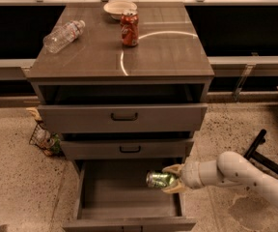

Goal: Pick green can from bottom drawer and place on counter

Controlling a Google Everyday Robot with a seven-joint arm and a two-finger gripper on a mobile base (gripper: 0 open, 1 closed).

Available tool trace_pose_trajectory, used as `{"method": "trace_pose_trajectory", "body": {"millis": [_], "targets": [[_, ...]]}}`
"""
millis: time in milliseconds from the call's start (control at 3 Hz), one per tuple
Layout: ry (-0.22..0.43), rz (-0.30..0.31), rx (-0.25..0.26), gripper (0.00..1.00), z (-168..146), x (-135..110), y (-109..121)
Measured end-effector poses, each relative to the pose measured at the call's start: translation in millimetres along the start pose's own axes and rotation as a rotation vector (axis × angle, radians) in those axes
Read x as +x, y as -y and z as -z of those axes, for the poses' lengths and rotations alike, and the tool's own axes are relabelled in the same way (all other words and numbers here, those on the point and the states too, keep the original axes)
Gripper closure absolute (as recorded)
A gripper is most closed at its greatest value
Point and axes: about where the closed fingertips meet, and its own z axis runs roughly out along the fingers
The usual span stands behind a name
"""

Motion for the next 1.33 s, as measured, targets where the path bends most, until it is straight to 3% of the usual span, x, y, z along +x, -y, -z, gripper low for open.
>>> {"method": "trace_pose_trajectory", "body": {"millis": [1000,1333], "targets": [[0.117,0.091,0.094,1.0,167.7,-183.8,10.4],[0.119,0.164,0.118,1.0,212.1,-251.3,19.0]]}}
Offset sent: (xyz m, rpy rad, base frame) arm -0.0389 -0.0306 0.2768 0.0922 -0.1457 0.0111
